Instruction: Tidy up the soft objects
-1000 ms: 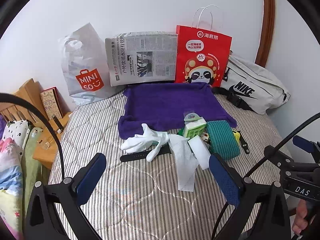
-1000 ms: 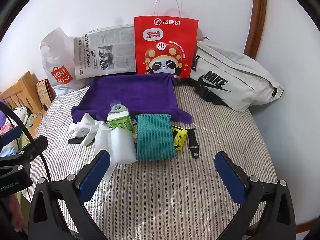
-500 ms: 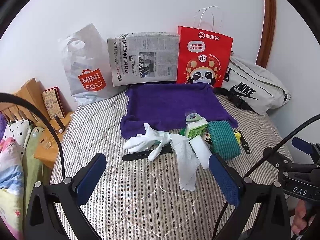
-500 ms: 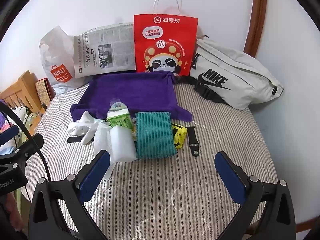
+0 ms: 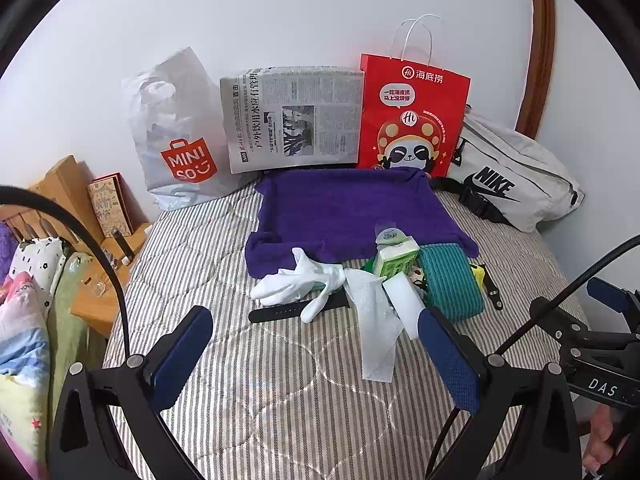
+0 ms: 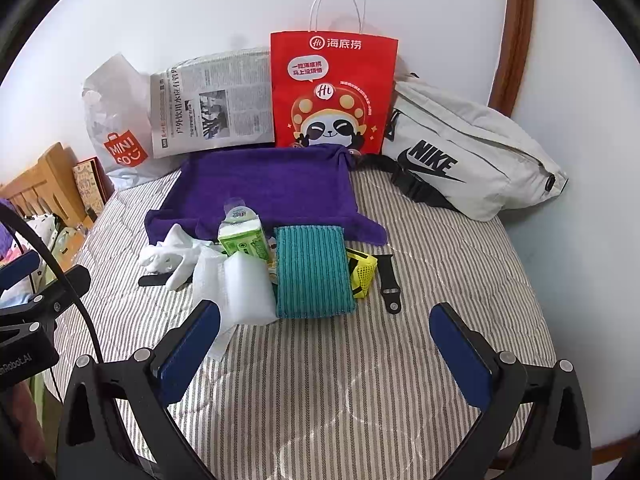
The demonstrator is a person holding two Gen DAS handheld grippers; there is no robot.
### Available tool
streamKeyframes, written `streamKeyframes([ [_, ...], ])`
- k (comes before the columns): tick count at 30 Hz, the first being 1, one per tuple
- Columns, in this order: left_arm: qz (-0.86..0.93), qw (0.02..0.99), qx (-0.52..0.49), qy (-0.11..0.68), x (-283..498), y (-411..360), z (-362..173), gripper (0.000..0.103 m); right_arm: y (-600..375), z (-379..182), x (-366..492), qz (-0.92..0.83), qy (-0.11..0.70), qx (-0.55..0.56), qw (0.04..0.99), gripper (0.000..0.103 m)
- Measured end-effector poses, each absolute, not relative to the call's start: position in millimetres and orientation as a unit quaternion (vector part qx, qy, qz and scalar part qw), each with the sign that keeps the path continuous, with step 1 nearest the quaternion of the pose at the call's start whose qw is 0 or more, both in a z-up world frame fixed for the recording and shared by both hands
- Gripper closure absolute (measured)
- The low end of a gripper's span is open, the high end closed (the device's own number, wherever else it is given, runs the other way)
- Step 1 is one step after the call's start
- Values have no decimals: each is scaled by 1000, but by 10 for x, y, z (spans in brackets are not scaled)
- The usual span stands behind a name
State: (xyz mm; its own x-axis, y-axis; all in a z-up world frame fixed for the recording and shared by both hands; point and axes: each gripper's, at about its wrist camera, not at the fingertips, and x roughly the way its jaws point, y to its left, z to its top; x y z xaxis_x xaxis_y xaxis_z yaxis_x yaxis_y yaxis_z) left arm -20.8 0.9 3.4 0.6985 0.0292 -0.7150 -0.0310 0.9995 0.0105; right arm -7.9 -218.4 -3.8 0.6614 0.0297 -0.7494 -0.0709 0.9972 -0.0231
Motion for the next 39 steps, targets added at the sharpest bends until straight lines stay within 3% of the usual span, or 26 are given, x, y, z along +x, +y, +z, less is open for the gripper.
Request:
streamKeyframes([
  [39, 15, 922, 0, 386, -200, 1, 45, 0, -2203, -30, -90, 26, 410, -19, 912, 0],
])
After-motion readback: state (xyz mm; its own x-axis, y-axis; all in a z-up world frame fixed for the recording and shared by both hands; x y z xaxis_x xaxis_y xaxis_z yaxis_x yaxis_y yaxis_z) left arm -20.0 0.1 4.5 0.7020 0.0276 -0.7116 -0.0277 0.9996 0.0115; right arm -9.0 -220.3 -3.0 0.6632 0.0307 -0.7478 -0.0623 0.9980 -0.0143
